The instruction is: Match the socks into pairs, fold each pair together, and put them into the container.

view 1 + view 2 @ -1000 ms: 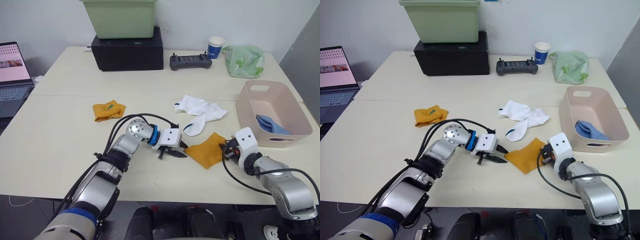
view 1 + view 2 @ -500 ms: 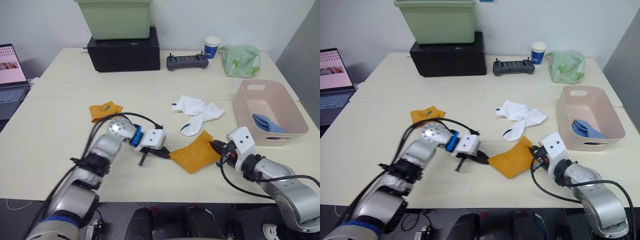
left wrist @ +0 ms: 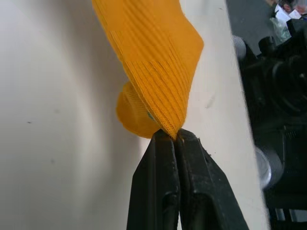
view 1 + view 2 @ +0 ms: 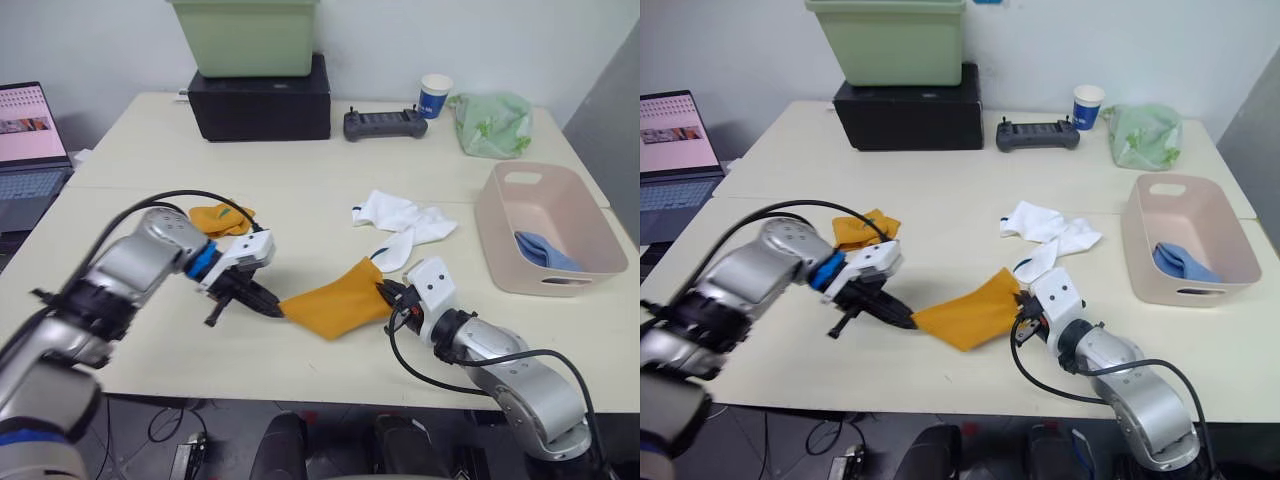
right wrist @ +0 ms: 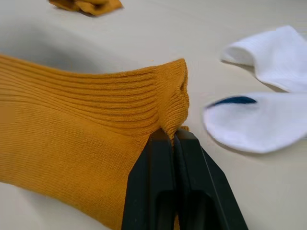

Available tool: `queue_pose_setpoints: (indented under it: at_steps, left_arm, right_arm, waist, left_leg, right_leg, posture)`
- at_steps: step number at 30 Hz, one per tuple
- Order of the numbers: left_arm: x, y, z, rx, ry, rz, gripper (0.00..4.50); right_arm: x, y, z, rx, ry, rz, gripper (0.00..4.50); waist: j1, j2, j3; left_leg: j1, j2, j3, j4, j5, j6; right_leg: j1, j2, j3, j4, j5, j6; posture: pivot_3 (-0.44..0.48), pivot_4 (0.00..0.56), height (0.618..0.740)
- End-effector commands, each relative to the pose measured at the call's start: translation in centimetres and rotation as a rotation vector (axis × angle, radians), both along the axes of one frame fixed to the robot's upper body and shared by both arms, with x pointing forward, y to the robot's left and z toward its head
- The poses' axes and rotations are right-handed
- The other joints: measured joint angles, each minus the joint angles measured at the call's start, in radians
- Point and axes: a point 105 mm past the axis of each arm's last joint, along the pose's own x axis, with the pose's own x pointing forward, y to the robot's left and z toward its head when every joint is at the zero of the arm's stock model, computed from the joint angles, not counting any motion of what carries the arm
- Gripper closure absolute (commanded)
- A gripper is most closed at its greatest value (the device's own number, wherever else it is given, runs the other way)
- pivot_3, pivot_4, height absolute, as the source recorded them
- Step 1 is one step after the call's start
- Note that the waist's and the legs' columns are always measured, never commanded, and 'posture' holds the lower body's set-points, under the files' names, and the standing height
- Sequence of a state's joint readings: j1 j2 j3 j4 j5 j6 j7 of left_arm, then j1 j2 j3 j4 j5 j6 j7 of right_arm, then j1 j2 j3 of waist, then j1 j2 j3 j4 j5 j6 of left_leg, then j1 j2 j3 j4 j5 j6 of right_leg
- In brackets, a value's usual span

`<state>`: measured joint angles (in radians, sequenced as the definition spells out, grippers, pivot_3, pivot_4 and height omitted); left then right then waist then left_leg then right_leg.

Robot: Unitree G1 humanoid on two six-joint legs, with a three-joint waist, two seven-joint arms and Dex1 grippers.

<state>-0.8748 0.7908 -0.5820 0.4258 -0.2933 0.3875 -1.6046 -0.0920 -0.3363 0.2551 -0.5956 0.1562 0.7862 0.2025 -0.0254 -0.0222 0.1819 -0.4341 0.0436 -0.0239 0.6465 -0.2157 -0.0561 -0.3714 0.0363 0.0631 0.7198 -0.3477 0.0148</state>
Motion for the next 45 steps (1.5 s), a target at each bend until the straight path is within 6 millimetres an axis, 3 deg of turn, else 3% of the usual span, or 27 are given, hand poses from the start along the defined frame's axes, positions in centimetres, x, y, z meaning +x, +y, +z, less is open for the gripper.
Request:
queue_pose_setpoints:
  at_steps: [1, 7, 11, 14, 18, 21, 26, 30, 37, 44, 45]
  left_arm:
    - [1.8, -0.5, -0.5, 0.03, -0.017, 0.028, 4.48]
    - [3.5, -3.6, 0.4, -0.062, 0.01, 0.068, 4.48]
    - [4.6, -3.8, 1.1, -0.099, -0.045, 0.123, 4.48]
    - [5.4, -3.6, 2.3, -0.171, -0.112, 0.164, 3.89]
    - [5.1, -2.1, 3.0, -0.226, -0.124, 0.24, 2.52]
    - [4.4, -1.8, 3.1, -0.29, -0.144, 0.312, 1.61]
    - [1.8, -3.8, 1.6, -0.35, -0.131, 0.343, 0.03]
    - [0.8, -5.8, 0.2, -0.384, -0.193, 0.355, 0.03]
    - [0.7, -6.2, -2.8, -0.292, -0.344, 0.248, 0.03]
    - [0.9, -6.5, -4.3, -0.241, -0.353, 0.218, 2.16]
    - [0.9, -6.4, -4.3, -0.237, -0.356, 0.212, 2.47]
  right_arm:
    - [0.8, -1.8, 0.0, -0.028, -0.046, -0.14, 4.5]
    - [0.6, -4.0, 0.0, -0.064, -0.069, -0.261, 4.5]
    - [0.5, -4.6, -0.1, -0.057, -0.067, -0.317, 4.5]
    - [0.5, -4.9, -0.1, -0.059, -0.069, -0.336, 4.5]
    - [0.7, -5.2, 0.1, -0.046, -0.073, -0.364, 4.5]
    - [0.5, -5.7, 0.0, -0.018, -0.055, -0.393, 3.75]
    - [0.3, -5.6, 0.6, -0.021, -0.082, -0.36, 2.04]
    - [0.2, -5.3, 0.8, -0.021, -0.083, -0.326, 0.65]
    - [1.0, -6.7, 1.2, -0.005, -0.086, -0.371, 0.65]
    - [2.0, -7.2, -0.7, 0.029, 0.061, -0.351, 0.62]
    - [1.9, -7.1, -1.0, 0.02, 0.077, -0.331, 0.81]
  waist:
    - [-0.004, 0.0, 0.0]
    - [-0.009, 0.0, 0.0]
    - [-0.016, 0.0, 0.0]
    - [-0.017, 0.0, 0.0]
    - [-0.017, 0.0, 0.0]
    - [-0.02, 0.0, 0.0]
    - [-0.012, 0.0, 0.0]
    - [-0.005, 0.0, 0.0]
    - [-0.006, 0.0, 0.0]
    - [-0.006, 0.0, 0.0]
    - [-0.006, 0.0, 0.0]
  left_leg:
    - [-0.001, 0.0, 0.001, 0.0, 0.0, 0.0]
    - [-0.002, 0.002, 0.001, -0.001, 0.0, 0.0]
    - [-0.001, 0.002, 0.0, -0.001, 0.0, 0.0]
    - [-0.001, 0.003, 0.0, -0.001, 0.0, 0.0]
    - [-0.001, 0.003, 0.0, -0.001, 0.0, 0.0]
    - [0.0, 0.004, -0.002, -0.001, 0.0, 0.0]
    - [0.0, 0.005, -0.003, -0.001, 0.0, -0.001]
    - [0.0, 0.004, -0.002, -0.001, 0.0, -0.001]
    - [0.001, 0.002, -0.001, -0.001, 0.0, -0.001]
    - [0.001, 0.002, 0.0, -0.001, 0.0, 0.0]
    - [0.001, 0.002, 0.0, -0.001, 0.0, 0.0]
  right_leg:
    - [-0.002, 0.0, 0.001, 0.0, 0.0, 0.0]
    - [-0.003, 0.001, 0.002, 0.001, 0.0, 0.0]
    - [-0.003, 0.002, 0.003, 0.002, 0.0, 0.0]
    - [-0.003, 0.002, 0.004, 0.002, 0.0, 0.0]
    - [-0.003, 0.001, 0.004, 0.002, 0.0, 0.0]
    - [-0.002, -0.001, 0.005, 0.002, 0.0, 0.0]
    - [-0.002, -0.004, 0.006, 0.002, 0.0, 0.0]
    - [-0.001, -0.004, 0.005, 0.002, 0.0, 0.0]
    - [-0.001, -0.004, 0.005, 0.002, 0.0, 0.0]
    - [0.0, -0.003, 0.005, 0.001, 0.0, 0.0]
    - [0.0, -0.003, 0.005, 0.001, 0.0, 0.0]
  posture:
    - [0.0, 0.15, 0.735]
    - [0.0, 0.15, 0.735]
    - [0.0, 0.15, 0.735]
    - [0.0, 0.15, 0.735]
    - [0.0, 0.15, 0.735]
    - [0.0, 0.15, 0.735]
    - [0.0, 0.15, 0.735]
    - [0.0, 0.15, 0.735]
    - [0.0, 0.15, 0.735]
    - [0.0, 0.15, 0.735]
    - [0.0, 0.15, 0.735]
